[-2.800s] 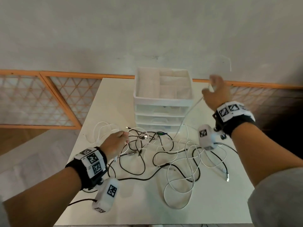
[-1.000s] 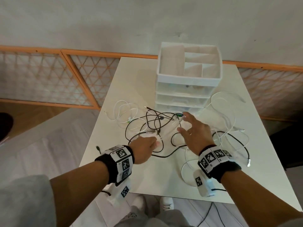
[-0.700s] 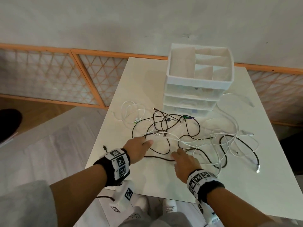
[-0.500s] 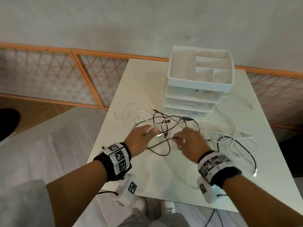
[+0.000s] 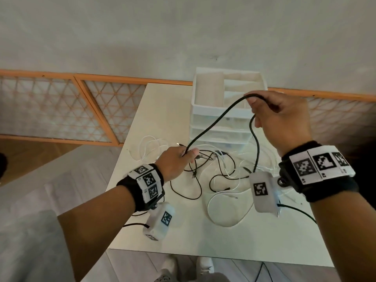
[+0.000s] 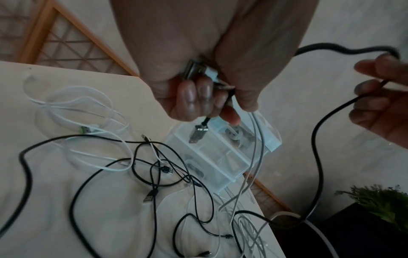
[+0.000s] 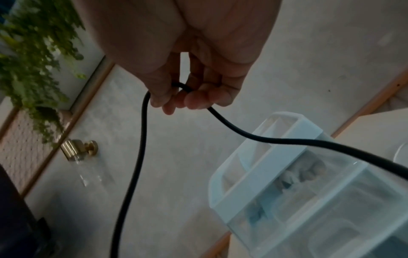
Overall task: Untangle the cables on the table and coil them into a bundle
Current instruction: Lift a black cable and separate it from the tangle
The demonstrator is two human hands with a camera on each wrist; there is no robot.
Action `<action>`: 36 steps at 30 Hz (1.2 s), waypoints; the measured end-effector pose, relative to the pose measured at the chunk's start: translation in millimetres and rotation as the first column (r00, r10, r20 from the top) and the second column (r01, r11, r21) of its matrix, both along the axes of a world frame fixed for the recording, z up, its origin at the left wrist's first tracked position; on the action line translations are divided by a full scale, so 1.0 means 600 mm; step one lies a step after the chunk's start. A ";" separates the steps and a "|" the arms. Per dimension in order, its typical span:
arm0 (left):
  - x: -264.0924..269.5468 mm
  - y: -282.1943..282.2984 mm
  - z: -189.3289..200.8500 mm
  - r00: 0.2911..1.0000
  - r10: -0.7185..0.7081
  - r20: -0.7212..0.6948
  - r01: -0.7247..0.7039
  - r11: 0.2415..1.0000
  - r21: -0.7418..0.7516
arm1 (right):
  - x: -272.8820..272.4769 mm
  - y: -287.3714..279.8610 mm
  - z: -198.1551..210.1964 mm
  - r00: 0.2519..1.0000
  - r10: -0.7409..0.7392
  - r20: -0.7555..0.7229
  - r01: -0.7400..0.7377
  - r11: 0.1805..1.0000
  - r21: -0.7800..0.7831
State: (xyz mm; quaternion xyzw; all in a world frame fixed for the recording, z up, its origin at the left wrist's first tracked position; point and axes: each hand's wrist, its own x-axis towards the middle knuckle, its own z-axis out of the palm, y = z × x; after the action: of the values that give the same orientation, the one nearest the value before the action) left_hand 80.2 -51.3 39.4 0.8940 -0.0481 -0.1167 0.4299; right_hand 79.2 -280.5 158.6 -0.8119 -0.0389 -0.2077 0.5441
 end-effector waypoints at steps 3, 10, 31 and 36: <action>0.000 -0.006 0.007 1.000 0.004 0.020 -0.004 1.000 0.006 | 0.000 0.001 0.019 0.999 -0.047 0.024 0.044 0.992 0.120; 0.009 0.015 0.047 0.988 0.149 -0.039 -0.154 0.959 -0.238 | 0.025 -0.068 -0.079 0.945 -0.258 -0.203 0.255 0.966 -0.041; 0.010 0.010 0.040 0.866 0.413 -0.281 -0.493 0.799 -0.345 | 0.035 -0.128 -0.029 0.914 -0.358 -0.192 0.329 0.929 -0.167; 0.021 0.006 0.072 0.904 0.345 -0.253 -0.428 0.736 -0.524 | 0.003 -0.104 -0.091 0.875 -0.292 -0.387 0.230 0.953 -0.197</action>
State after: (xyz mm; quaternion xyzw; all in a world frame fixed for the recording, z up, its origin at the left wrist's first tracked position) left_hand 92.6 -47.9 82.7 0.7046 0.1365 -0.0670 0.6931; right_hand 80.8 -342.8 104.0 -0.8724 0.1716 -0.1004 0.4465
